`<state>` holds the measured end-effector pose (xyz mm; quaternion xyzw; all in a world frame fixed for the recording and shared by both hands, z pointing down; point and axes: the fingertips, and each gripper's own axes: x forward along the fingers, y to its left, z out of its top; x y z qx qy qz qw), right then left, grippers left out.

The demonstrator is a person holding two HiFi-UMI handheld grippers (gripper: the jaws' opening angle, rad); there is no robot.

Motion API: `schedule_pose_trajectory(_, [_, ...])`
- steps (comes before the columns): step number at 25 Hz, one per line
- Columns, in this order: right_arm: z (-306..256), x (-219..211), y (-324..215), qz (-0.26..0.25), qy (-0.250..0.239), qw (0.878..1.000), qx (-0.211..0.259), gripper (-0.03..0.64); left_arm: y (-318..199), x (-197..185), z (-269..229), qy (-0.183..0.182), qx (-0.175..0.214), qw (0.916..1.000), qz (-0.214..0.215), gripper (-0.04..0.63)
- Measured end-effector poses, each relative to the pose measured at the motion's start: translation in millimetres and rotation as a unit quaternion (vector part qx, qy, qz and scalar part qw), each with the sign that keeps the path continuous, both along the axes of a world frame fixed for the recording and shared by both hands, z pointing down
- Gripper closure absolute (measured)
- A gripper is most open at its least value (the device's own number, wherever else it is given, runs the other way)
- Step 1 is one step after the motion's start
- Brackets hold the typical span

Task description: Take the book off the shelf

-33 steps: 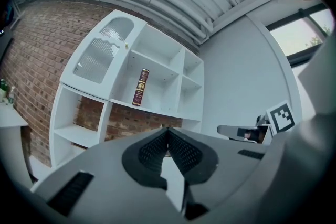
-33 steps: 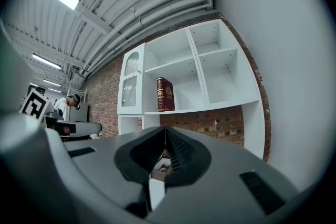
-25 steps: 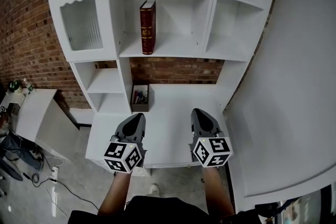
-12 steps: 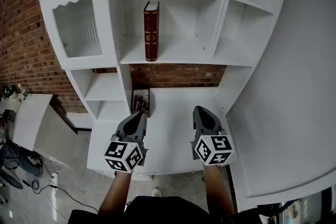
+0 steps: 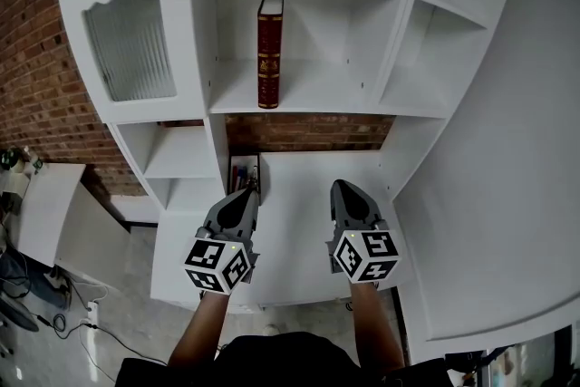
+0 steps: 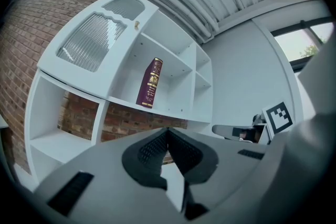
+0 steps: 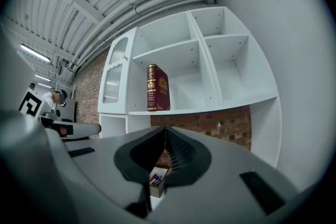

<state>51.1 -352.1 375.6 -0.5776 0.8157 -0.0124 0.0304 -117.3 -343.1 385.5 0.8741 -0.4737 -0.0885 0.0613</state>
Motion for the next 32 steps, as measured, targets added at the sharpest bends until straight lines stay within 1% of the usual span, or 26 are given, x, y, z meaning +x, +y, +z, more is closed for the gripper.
schedule_pose_trajectory(3, [3.5,-0.3,-6.8,0.000,0.000,1.000,-0.005,0.597,-3.6,-1.5,-1.4,-0.001,0.003,1.0000,-0.001,0.578])
schedule_pose_trajectory(7, [5.2,-2.1,-15.8,0.002,-0.003,1.000,-0.009,0.597,-6.4,-6.3,-3.4,-0.013,0.015,0.9997,-0.014,0.578])
schedule_pose_trajectory(16, [6.5,3.6,-30.5,-0.009,-0.003,1.000,-0.013,0.597,-21.1,0.9,1.0,-0.018,0.008,0.9996,-0.021,0.578])
schedule_pose_trajectory(24, [6.8,8.6,-44.1,-0.035,-0.004,0.999,-0.010,0.597,-45.4,2.5,-21.2,-0.012,0.031,0.9981,-0.052,0.578])
schedule_pose_trajectory(27, [4.2,16.4,-49.0,-0.038,-0.005,0.999,-0.007,0.597,-54.1,8.7,-30.1,-0.023,0.040,0.9971,-0.060,0.578])
schedule_pose_trajectory(30, [0.0,24.4,-54.8,-0.039,-0.003,0.999,-0.003,0.597,-64.0,17.5,-40.4,-0.029,0.041,0.9973,-0.054,0.578])
schedule_pose_trajectory(32, [-1.8,29.9,-59.2,-0.039,-0.003,0.999,-0.002,0.597,-70.7,23.7,-49.2,-0.021,0.042,0.9979,-0.046,0.578])
